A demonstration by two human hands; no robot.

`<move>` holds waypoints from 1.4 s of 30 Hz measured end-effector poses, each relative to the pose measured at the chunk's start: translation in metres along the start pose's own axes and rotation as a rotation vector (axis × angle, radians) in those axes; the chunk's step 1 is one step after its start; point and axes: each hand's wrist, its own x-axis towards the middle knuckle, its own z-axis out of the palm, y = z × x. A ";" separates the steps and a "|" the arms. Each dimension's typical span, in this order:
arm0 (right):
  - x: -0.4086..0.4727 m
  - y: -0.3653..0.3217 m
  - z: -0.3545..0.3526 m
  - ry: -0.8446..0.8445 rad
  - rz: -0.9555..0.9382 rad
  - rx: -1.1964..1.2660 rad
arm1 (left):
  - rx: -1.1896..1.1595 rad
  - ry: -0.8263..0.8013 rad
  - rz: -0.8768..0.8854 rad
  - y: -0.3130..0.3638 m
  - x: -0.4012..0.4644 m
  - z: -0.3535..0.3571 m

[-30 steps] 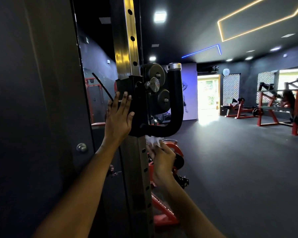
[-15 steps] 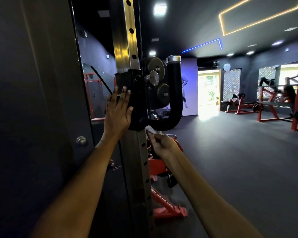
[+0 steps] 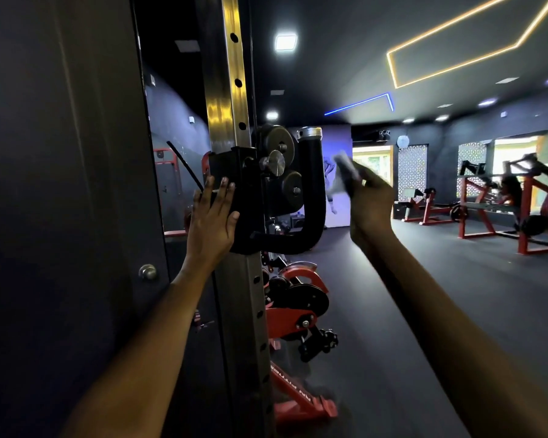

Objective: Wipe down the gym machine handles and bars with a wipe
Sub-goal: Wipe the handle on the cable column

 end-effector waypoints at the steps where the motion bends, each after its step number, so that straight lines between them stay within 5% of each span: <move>1: 0.008 -0.011 0.009 -0.010 -0.192 -0.122 | -0.004 0.009 0.003 0.000 0.000 0.000; 5: -0.001 0.003 0.024 -0.120 -0.632 -0.515 | -0.019 0.037 0.011 0.002 -0.001 -0.002; 11: -0.077 0.078 -0.034 -0.299 -0.795 -0.767 | -0.015 -0.005 0.005 -0.001 -0.001 0.000; 17: -0.011 0.000 0.016 -0.227 -0.925 -0.797 | -0.007 0.014 0.010 -0.004 -0.001 0.005; 22: -0.010 -0.002 0.018 -0.458 -1.124 -1.155 | -0.017 0.033 0.013 -0.004 -0.001 0.006; 27: -0.070 0.036 -0.003 -0.536 -0.973 -1.214 | -0.041 0.027 0.009 -0.004 -0.002 0.006; 32: -0.073 0.064 0.063 -0.885 -0.585 -1.488 | -0.071 0.023 0.009 -0.004 -0.001 0.005; 42: -0.067 0.017 0.061 -0.854 -0.540 -1.754 | -0.104 0.041 -0.002 -0.002 -0.001 0.002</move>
